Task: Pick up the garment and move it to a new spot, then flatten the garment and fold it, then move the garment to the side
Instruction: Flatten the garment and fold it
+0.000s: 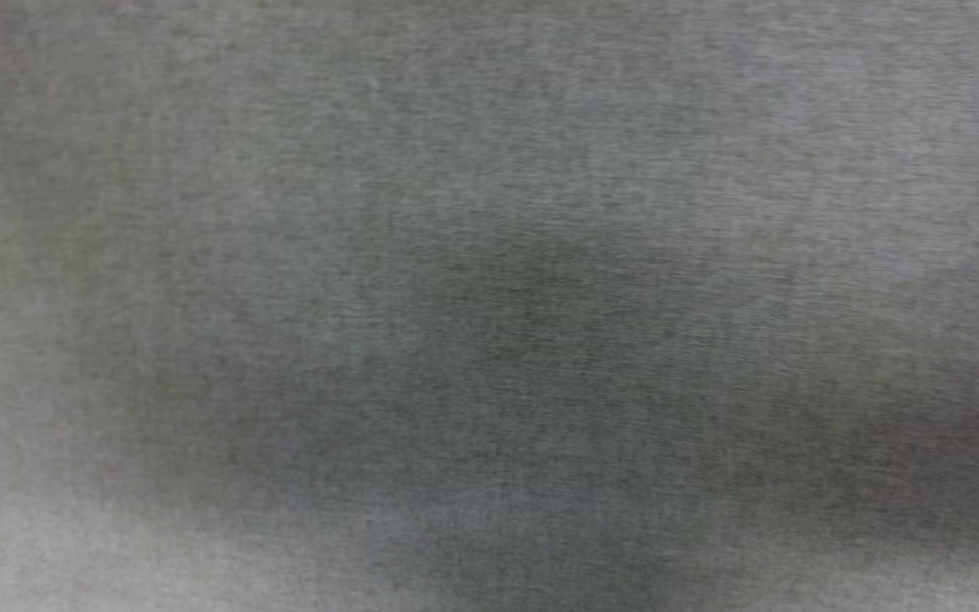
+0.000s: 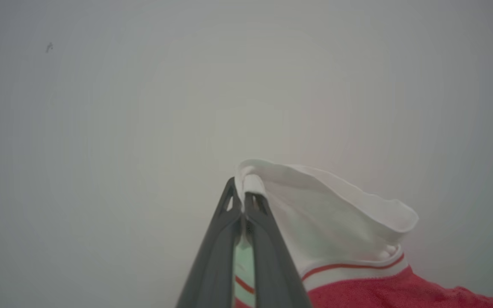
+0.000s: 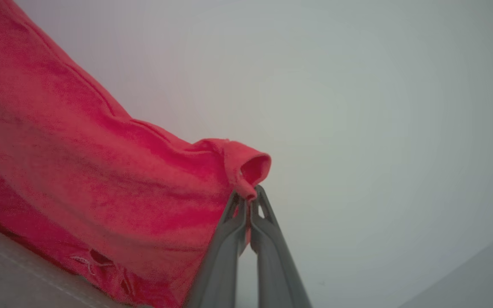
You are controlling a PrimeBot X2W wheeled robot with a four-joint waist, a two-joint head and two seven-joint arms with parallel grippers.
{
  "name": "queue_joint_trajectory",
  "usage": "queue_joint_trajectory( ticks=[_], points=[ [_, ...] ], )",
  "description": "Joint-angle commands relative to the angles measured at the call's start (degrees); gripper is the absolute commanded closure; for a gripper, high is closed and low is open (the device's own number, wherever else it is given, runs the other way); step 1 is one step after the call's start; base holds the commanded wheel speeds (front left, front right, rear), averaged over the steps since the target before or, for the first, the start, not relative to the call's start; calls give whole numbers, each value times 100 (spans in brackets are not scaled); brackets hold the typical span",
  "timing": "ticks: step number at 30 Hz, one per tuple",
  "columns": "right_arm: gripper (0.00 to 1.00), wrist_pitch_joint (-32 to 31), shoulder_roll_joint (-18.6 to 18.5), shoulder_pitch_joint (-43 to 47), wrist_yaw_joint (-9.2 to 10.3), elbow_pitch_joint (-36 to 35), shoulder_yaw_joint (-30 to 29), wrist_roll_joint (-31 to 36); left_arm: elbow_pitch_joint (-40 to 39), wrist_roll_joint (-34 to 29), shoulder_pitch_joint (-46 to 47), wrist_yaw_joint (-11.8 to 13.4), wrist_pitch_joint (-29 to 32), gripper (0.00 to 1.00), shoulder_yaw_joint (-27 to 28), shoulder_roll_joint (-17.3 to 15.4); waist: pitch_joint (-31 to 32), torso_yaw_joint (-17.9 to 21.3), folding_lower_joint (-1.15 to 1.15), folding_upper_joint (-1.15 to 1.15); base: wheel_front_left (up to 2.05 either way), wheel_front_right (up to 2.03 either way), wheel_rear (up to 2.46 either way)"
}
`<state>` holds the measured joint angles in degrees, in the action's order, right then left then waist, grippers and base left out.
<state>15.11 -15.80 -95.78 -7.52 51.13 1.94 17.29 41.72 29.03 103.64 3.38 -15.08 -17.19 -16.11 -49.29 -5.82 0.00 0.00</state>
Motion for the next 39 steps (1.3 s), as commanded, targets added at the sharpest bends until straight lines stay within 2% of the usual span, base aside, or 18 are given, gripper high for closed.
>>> queue_joint_trajectory(
  ticks=[1, 6, 10, 17, 22, 23, 27, 31, 37, 39],
  points=[
    [100, 3, 38, 69, 7, 38, -112, 57, 28, -111, -143, -91, -5, 100, 95, 46, -1, -217, 0, 0, 0, 0, 0],
    [100, 3, 104, 235, 6, 216, -82, -63, 330, -224, -610, -295, -5, 100, 347, 235, 358, -297, 0, 0, 0, 0, 0],
    [100, 1, 45, 541, 6, 585, 156, -386, 816, -306, -1076, -547, -3, 100, 267, 339, 838, -340, 0, 0, 0, 0, 0],
    [100, 2, -173, 1498, 6, 1018, 1020, -1496, 1493, -324, -2183, -893, -1, 100, -75, 470, 1938, -426, 0, 0, 0, 0, 0],
    [100, -3, -477, 2417, 6, 850, 1734, -2433, 1395, -269, -3161, -1034, -4, 100, -296, 468, 2694, -475, 0, 0, 0, 0, 0],
    [100, -3, -477, 2417, 6, 850, 1734, -2433, 1395, -269, -3161, -1034, -4, 100, -296, 468, 2694, -475, 0, 0, 0, 0, 0],
    [100, -94, -774, 3304, 6, 415, 2288, -3268, 998, -152, -4184, -1081, -4, 100, -509, 372, 3242, -460, 0, 0, 0, 0, 0],
    [100, -292, -1236, 4264, 6, -284, 2831, -4049, 293, 113, -5272, -1090, 20, 100, -750, 172, 3687, -469, 0, 0, 0, 0, 0],
    [100, -559, -1966, 5638, 6, -1329, 2956, -4853, -1015, 493, -6937, -1075, 359, 100, -923, -350, 4073, -517, 0, 0, 0, 0, 0],
    [100, -602, -2133, 6088, 7, -1614, 2868, -5021, -1487, 606, -7463, -977, 539, 100, -927, -484, 4157, -543, 0, 0, 0, 0, 0]
  ],
)
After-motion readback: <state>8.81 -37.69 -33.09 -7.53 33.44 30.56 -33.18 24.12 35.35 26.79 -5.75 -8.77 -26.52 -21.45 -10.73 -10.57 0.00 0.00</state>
